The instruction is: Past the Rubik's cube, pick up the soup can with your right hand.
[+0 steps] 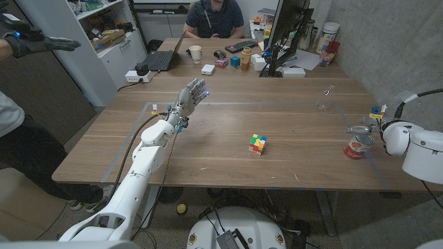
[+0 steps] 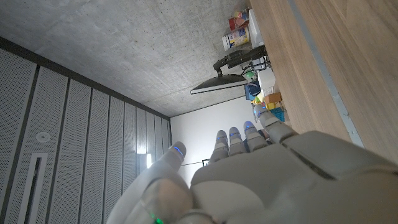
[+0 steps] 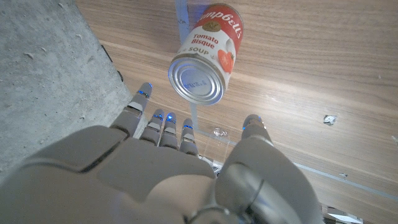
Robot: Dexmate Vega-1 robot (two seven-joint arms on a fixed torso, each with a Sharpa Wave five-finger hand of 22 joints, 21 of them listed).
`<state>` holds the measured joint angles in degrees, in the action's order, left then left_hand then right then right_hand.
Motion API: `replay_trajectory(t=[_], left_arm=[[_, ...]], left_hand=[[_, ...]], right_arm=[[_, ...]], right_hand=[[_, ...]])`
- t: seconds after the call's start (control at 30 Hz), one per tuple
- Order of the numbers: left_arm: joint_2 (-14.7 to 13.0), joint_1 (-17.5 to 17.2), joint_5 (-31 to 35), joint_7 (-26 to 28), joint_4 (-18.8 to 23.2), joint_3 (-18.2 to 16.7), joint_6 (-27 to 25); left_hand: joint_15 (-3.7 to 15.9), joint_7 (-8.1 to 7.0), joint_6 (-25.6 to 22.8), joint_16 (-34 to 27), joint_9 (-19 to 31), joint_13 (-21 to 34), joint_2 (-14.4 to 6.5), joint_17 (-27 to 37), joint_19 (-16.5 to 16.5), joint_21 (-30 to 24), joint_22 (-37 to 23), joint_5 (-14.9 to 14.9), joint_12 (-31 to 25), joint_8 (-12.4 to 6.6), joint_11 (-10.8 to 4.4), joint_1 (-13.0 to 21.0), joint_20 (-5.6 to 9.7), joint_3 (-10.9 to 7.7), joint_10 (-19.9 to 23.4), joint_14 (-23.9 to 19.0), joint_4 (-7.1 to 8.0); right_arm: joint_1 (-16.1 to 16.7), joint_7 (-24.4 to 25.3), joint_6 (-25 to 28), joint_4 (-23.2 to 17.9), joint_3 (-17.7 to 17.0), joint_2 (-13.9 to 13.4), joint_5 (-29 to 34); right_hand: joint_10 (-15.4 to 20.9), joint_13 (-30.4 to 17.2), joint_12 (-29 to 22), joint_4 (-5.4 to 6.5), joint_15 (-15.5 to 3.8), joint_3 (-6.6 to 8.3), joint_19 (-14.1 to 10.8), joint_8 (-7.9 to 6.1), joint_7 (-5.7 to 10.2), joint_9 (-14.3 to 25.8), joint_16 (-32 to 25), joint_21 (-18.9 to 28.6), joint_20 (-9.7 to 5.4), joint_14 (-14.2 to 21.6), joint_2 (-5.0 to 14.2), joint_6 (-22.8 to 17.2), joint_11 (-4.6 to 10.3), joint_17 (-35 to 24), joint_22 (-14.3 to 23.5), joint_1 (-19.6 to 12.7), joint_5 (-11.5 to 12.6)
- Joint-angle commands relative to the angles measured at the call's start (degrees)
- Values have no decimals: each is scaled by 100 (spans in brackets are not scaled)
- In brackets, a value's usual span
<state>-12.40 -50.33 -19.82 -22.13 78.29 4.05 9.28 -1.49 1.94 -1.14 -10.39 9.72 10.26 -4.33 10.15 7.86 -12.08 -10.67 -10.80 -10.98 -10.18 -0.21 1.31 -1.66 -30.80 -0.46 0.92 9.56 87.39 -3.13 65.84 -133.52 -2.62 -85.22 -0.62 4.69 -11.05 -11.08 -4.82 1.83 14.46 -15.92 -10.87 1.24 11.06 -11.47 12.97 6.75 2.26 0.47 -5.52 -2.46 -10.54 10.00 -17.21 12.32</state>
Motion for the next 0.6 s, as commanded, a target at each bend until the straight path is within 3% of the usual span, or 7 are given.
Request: replay_trajectory(t=[0.03,0.2,0.43,0.57,0.6], left_arm=[[1,-4,8,38,17,-6,-31],[4,-19,20,48,19,-3,-18],[1,-61,22,70,73,-10,-9],[3,-71,14,65,91,-8,-2],[6,-72,3,60,94,-10,-5]], left_hand=[[-6,19,-26,-17,29,29,-304,15,17,-28,-18,-39,-28,-37,38,-40,-23,24,-17,24,-5],[-14,26,-41,-17,29,29,-306,15,14,-27,-18,-40,-27,-41,55,-39,-27,26,-20,25,-5],[-12,32,-51,-18,29,29,-307,15,12,-26,-18,-40,-28,-42,44,-40,-29,29,-20,25,-4],[-16,35,-62,-17,29,29,-308,15,12,-26,-18,-41,-27,-45,34,-40,-29,31,-22,27,-3],[-16,30,-71,-17,29,29,-308,15,11,-26,-18,-41,-27,-48,34,-40,-27,32,-22,28,-3]], right_arm=[[-1291,-149,-237,153,1342,-340,-421],[-1848,-361,-196,116,1954,-352,-204],[-2182,-521,-133,86,2304,-375,-106],[-2356,-680,-96,72,2484,-376,24],[-2426,-755,-73,64,2565,-365,115]], right_hand=[[81,-24,-45,27,56,-26,-74,-35,-1,13,0,-18,20,35,3,-35,-18,-23,8,50,23],[99,-24,-51,37,43,-50,-117,-27,-9,13,-8,-11,11,61,-14,-10,-14,-25,8,78,30],[89,-24,-44,33,35,-78,-287,-26,-29,12,-20,30,55,119,-34,6,-11,-18,7,85,55],[84,-24,-37,-21,30,-71,-715,-20,-43,9,-43,137,188,272,-7,53,4,-1,10,-15,114],[82,-24,-34,-71,18,-62,-998,-23,-49,7,-33,203,232,315,6,70,2,8,11,-104,144]])
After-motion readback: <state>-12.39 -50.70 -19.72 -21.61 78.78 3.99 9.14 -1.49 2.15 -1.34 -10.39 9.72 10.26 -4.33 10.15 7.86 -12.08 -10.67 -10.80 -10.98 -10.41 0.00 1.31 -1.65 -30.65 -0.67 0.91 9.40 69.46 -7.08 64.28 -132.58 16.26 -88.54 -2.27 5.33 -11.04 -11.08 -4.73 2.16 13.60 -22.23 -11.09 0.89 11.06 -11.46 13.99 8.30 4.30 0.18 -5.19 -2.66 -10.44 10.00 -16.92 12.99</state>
